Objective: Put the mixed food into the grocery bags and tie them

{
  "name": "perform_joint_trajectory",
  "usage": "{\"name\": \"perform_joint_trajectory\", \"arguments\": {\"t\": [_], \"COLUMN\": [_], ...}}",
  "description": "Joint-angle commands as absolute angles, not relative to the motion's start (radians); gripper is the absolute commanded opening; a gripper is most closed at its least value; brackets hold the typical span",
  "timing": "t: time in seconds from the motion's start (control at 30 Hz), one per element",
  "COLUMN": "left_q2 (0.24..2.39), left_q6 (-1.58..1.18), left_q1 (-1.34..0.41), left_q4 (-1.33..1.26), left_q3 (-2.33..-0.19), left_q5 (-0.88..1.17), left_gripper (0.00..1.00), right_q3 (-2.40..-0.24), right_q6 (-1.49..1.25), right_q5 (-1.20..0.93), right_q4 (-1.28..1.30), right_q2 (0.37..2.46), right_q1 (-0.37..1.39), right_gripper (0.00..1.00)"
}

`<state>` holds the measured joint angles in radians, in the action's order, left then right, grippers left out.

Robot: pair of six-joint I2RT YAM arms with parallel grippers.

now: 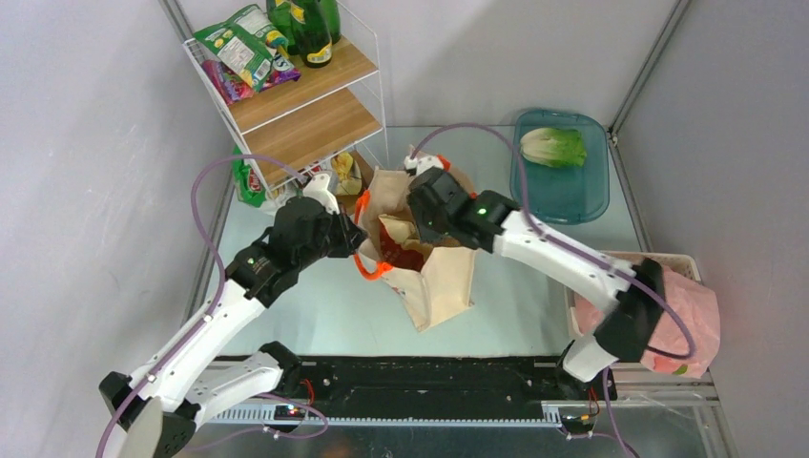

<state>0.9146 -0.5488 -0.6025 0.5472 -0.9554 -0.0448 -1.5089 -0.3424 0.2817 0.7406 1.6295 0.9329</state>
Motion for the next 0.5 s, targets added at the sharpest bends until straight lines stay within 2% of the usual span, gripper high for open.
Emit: {"name": "perform_joint_trajectory", "arguments": {"t": [0.0,0.2,0.37,0.47], "left_q2": [0.894,0.871,0.867,0.865], "left_q6": [-0.545,-0.545,-0.544,-0.542], "left_q1": [-0.598,-0.597,-0.597,-0.597], "left_q4": [0.491,0.492,0.492,0.492], "left_q3": [-0.946,-0.929,-0.924,-0.924], "left_q5": [-0.036,-0.041,-0.042,-0.044], "left_gripper": [0.00,0.00,0.00,0.00], "right_q3": [-1.581,-1.576,-1.530,-1.509], "right_q6": [-0.306,-0.288,-0.277,-0.270], "right_q5": [0.197,0.122,0.081,0.069], "right_q4": [0.730,0.753,0.749,0.748], "right_q2": [1.487,1.410,1.391,1.418], "right_q1": [0.887,0.757,0.649,0.606], "right_gripper": [0.36,0.63,0.73,0.75]}}
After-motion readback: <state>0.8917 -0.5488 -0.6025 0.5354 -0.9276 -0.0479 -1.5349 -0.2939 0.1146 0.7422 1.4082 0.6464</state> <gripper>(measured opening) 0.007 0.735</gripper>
